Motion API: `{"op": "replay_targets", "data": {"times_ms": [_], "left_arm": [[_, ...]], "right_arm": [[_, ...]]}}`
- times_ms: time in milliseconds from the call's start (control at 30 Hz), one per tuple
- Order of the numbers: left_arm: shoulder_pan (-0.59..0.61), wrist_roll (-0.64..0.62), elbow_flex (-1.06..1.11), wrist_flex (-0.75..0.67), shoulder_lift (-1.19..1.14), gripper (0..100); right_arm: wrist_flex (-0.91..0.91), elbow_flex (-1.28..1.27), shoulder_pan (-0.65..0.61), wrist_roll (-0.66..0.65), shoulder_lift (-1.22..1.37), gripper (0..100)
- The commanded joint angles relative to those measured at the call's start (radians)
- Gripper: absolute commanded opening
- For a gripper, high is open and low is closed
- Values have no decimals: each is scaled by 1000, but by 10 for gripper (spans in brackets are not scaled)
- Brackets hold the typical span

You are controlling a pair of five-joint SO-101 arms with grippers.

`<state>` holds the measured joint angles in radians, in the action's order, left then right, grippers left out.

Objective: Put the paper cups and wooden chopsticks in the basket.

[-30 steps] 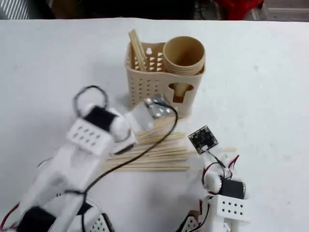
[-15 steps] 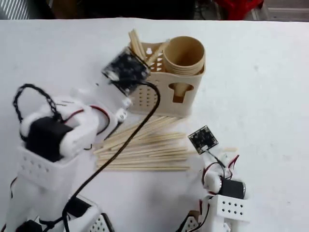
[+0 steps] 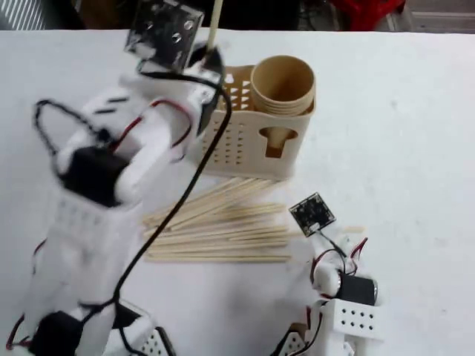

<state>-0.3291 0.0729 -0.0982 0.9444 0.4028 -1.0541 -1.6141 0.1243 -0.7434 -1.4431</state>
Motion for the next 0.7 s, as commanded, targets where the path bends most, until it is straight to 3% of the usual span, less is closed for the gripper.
{"op": "replay_targets", "data": {"times_ms": [0,200,667], "left_arm": [[7,-15,46,-264,-62,21],[19,-157,58,-391,-208,22],[44,-163,58,-368,-283,26]], "right_arm": [[-10,3,7,-12,-8,23],[-10,-2,2,-18,-8,23],[-7,-5,2,-18,-8,23]]}}
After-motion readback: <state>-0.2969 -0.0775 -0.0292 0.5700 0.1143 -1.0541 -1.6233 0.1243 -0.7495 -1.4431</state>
